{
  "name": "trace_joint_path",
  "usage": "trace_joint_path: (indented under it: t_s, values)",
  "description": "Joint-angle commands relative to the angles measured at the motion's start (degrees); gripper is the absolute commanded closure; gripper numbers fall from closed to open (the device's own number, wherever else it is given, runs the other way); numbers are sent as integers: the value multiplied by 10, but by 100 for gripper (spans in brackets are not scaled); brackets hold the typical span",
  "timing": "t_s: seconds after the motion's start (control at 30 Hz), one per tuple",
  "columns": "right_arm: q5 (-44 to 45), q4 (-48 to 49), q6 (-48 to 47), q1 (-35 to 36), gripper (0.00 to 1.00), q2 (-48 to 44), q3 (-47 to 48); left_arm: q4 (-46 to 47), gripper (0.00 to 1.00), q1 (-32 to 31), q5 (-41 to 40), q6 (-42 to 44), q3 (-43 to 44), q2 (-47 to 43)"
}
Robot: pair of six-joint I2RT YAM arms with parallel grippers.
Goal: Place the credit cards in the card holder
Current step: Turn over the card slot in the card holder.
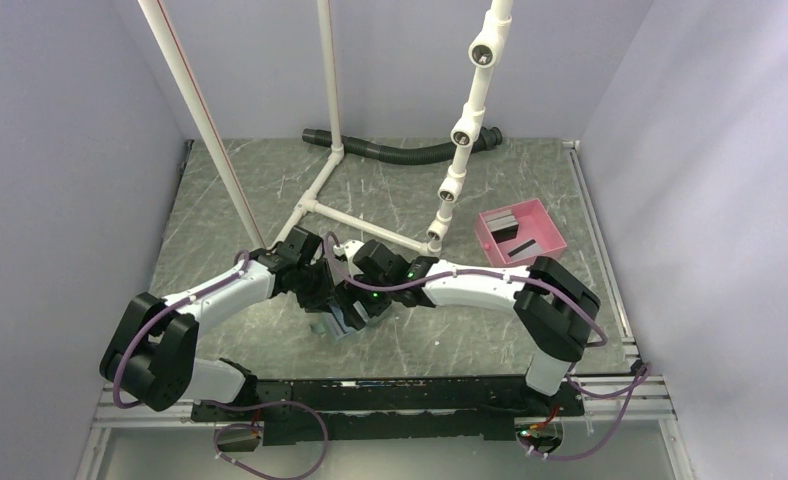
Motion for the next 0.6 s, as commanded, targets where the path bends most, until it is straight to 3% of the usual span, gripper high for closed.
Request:
trace_joint_path:
  t_s: [0.0, 0.57]
  values:
    - [26, 13, -16, 11, 13, 14, 24, -4, 64, 0, -7, 7, 9, -3]
    - [17, 40, 3, 24, 12, 21, 18, -5, 65, 0, -10, 7, 5, -10]
